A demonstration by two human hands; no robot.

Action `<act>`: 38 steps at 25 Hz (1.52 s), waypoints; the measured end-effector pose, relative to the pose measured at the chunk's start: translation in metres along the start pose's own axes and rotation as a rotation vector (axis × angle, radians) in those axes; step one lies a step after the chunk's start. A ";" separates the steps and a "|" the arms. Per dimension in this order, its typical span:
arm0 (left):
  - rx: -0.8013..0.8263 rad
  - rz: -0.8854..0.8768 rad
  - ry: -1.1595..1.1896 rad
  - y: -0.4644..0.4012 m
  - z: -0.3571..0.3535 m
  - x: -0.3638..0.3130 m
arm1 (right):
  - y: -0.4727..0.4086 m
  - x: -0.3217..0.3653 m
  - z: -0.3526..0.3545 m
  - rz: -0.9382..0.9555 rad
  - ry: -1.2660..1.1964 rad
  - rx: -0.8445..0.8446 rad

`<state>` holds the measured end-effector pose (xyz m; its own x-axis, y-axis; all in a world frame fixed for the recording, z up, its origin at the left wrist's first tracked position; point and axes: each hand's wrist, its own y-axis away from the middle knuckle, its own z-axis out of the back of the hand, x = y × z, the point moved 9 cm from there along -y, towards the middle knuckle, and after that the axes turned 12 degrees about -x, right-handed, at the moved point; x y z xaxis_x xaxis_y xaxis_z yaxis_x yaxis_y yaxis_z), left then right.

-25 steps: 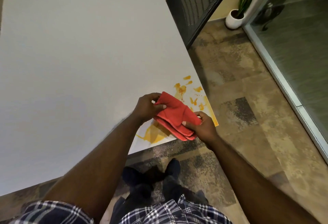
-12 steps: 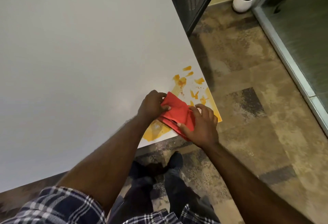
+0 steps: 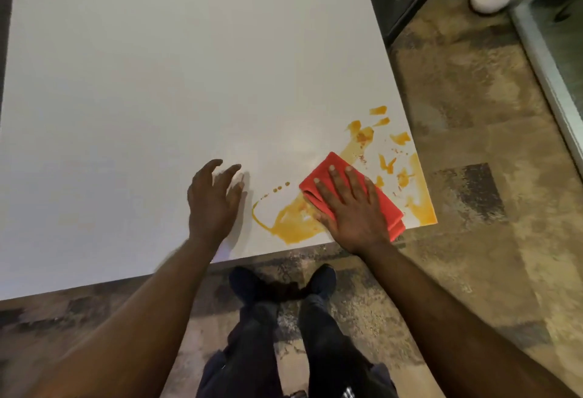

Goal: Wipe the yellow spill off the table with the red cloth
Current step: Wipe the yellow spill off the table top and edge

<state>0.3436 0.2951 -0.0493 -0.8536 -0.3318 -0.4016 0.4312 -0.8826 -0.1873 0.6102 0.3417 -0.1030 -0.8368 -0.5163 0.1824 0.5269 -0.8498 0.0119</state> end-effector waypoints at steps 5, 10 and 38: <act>0.048 0.063 -0.043 0.033 -0.008 0.063 | -0.009 0.002 0.003 -0.094 -0.093 -0.012; 0.069 0.037 -0.046 0.042 -0.019 0.075 | -0.005 -0.016 0.009 0.037 -0.013 0.005; 0.038 0.039 -0.021 0.043 -0.020 0.074 | -0.060 0.008 0.029 -0.138 -0.137 -0.321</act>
<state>0.3052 0.2390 -0.1049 -0.8427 -0.3725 -0.3887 0.4529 -0.8809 -0.1376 0.5757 0.3918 -0.0735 -0.8577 -0.3936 0.3309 0.3185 -0.9118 -0.2591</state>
